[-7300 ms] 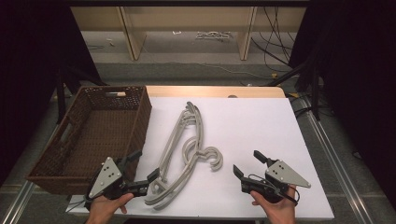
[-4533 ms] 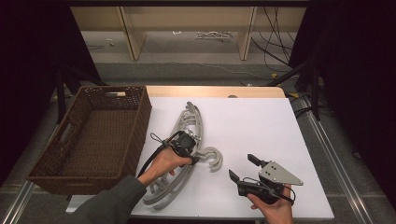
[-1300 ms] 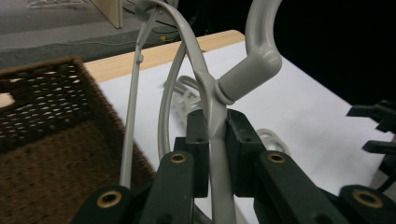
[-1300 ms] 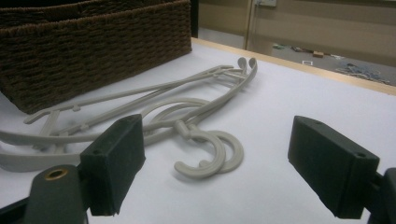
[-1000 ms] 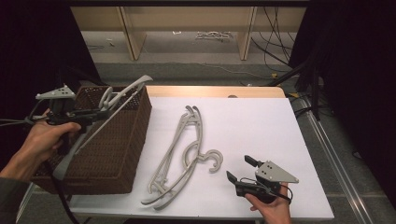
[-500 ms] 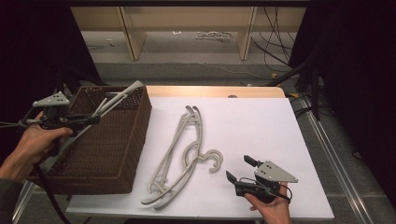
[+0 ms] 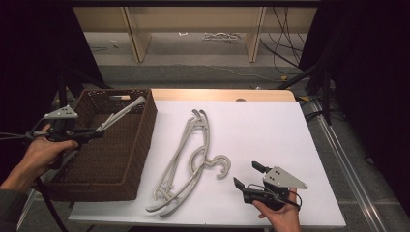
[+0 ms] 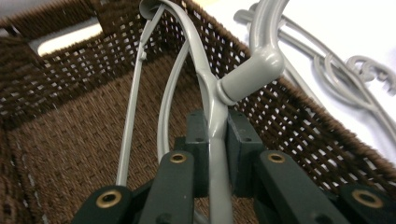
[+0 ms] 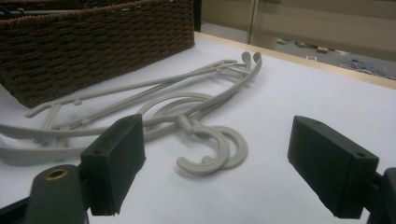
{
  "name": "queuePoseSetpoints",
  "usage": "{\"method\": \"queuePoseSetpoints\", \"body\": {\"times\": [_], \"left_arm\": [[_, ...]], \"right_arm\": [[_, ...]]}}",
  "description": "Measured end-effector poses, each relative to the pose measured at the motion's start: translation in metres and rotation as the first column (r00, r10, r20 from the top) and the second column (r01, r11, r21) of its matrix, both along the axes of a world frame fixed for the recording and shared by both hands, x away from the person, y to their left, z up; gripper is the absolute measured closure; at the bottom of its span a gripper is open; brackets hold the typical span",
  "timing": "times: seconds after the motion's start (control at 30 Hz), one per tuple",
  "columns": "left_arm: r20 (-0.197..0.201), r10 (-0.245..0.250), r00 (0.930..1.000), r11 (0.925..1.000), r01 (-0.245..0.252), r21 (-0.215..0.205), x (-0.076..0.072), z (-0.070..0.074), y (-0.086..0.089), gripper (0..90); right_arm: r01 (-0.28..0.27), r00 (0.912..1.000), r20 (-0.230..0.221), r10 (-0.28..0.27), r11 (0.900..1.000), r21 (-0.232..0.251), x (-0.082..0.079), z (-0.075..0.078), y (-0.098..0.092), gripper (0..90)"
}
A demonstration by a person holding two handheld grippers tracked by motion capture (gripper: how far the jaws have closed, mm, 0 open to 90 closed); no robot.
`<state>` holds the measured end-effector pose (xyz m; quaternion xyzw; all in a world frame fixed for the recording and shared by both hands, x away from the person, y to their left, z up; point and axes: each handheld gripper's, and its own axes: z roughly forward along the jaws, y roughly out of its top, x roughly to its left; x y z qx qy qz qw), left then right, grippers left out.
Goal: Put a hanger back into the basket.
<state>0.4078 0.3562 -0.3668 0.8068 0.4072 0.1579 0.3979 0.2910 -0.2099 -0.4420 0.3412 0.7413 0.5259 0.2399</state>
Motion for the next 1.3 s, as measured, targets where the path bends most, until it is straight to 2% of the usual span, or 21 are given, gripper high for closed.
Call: {"method": "queuePoseSetpoints", "body": {"times": [0.03, 0.13, 0.17, 0.23, 0.3, 0.37, 0.43, 0.47, 0.57, 0.6, 0.7, 0.73, 0.77, 0.83, 0.9, 1.0, 1.07, 1.13, 1.17, 1.27, 1.3], "left_arm": [[-0.012, -0.012, 0.9999, 0.9998, 0.012, 0.018, 0.001, -0.002, -0.001, 80.6], [-0.022, -0.031, 0.9993, 0.9989, 0.032, 0.035, 0.002, -0.01, -0.007, 80.5], [-0.024, -0.035, 0.9991, 0.9984, 0.036, 0.043, 0.002, -0.013, -0.008, 80.4], [-0.032, -0.031, 0.999, 0.9972, 0.033, 0.066, 0.003, -0.018, -0.01, 80.6], [-0.046, -0.038, 0.9982, 0.9955, 0.042, 0.085, 0.004, -0.023, -0.01, 80.5], [-0.058, -0.029, 0.9979, 0.9968, 0.033, 0.073, 0.004, -0.028, -0.014, 80.1], [-0.079, -0.043, 0.9959, 0.9939, 0.051, 0.098, 0.005, -0.032, -0.015, 80.2], [-0.083, -0.032, 0.996, 0.9953, 0.039, 0.089, 0.005, -0.035, -0.017, 80.3], [-0.148, -0.051, 0.9878, 0.9896, 0.07, 0.126, 0.006, -0.04, -0.017, 80.3], [-0.162, -0.05, 0.9855, 0.9931, 0.066, 0.097, 0.006, -0.043, -0.018, 80.0], [-0.18, -0.054, 0.9822, 0.9867, 0.08, 0.142, 0.006, -0.045, -0.02, 78.2], [-0.19, -0.048, 0.9806, 0.9838, 0.079, 0.161, 0.006, -0.046, -0.02, 77.9], [-0.194, -0.036, 0.9804, 0.9844, 0.069, 0.162, 0.005, -0.046, -0.02, 75.4], [-0.191, -0.026, 0.9812, 0.9911, 0.05, 0.123, 0.005, -0.045, -0.019, 66.1], [-0.192, -0.014, 0.9813, 0.995, 0.032, 0.094, 0.004, -0.04, -0.018, 57.9], [-0.158, 0.021, 0.9872, 0.9958, -0.007, 0.092, 0.001, -0.03, -0.018, 47.3], [-0.149, 0.05, 0.9876, 0.9959, -0.037, 0.083, -0.002, -0.027, -0.021, 39.9], [-0.135, 0.058, 0.9892, 0.9958, -0.047, 0.078, -0.005, -0.022, -0.025, 36.9], [-0.11, 0.077, 0.991, 0.9953, -0.071, 0.066, -0.007, -0.02, -0.027, 35.7], [-0.071, 0.112, 0.9911, 0.9935, -0.111, 0.024, -0.014, -0.007, -0.029, 33.8], [-0.057, 0.138, 0.9888, 0.9898, -0.14, -0.029, -0.017, -0.004, -0.032, 33.1]], "right_arm": [[0.001, 0.9996, -0.027, 0.0, 1.0, 0.01, -0.002, 0.001, 0.001, 19.9], [-0.007, 0.9997, -0.024, 0.007, 1.0, 0.012, -0.001, 0.0, 0.001, 19.9], [-0.004, 1.0, -0.002, 0.004, 1.0, 0.002, 0.0, 0.0, 0.0, 19.9], [0.004, 0.9998, -0.02, -0.004, 1.0, 0.004, -0.001, 0.001, 0.001, 19.9], [0.001, 0.9998, -0.018, -0.001, 1.0, 0.001, -0.001, 0.0, 0.001, 20.0], [-0.008, 1.0, -0.001, 0.008, 1.0, 0.004, 0.0, -0.001, 0.001, 20.0], [-0.007, 0.9998, -0.019, 0.007, 1.0, 0.012, -0.001, 0.0, 0.002, 20.0], [0.0, 0.9999, -0.015, 0.0, 1.0, 0.001, -0.001, 0.0, 0.001, 20.1], [-0.01, 0.9998, -0.016, 0.01, 1.0, 0.012, 0.0, -0.001, 0.002, 20.1], [-0.008, 0.9999, -0.008, 0.008, 1.0, 0.011, 0.0, -0.001, 0.001, 20.1], [-0.006, 0.9998, -0.02, 0.006, 1.0, -0.006, -0.001, 0.0, 0.001, 20.1], [-0.013, 0.9998, -0.017, 0.014, 1.0, 0.011, -0.001, -0.001, 0.002, 20.0], [-0.013, 0.9998, -0.017, 0.013, 1.0, 0.012, 0.0, -0.001, 0.002, 20.1], [-0.003, 0.9998, -0.02, 0.003, 1.0, -0.004, -0.001, 0.001, 0.001, 20.1], [-0.016, 0.9997, -0.017, 0.016, 1.0, 0.011, 0.0, -0.001, 0.002, 20.1], [-0.013, 0.9997, -0.021, 0.013, 1.0, 0.011, 0.0, -0.001, 0.002, 20.1], [-0.01, 0.9998, -0.018, 0.011, 1.0, 0.01, 0.0, -0.001, 0.002, 20.1], [-0.012, 0.9997, -0.021, 0.012, 1.0, 0.009, 0.0, -0.001, 0.002, 20.1], [-0.012, 0.9997, -0.02, 0.012, 1.0, 0.014, 0.0, -0.001, 0.002, 20.1], [-0.011, 0.9997, -0.019, 0.012, 1.0, 0.013, 0.0, -0.001, 0.002, 20.1], [-0.012, 0.9997, -0.021, 0.012, 1.0, 0.009, 0.0, -0.001, 0.002, 20.1]]}}
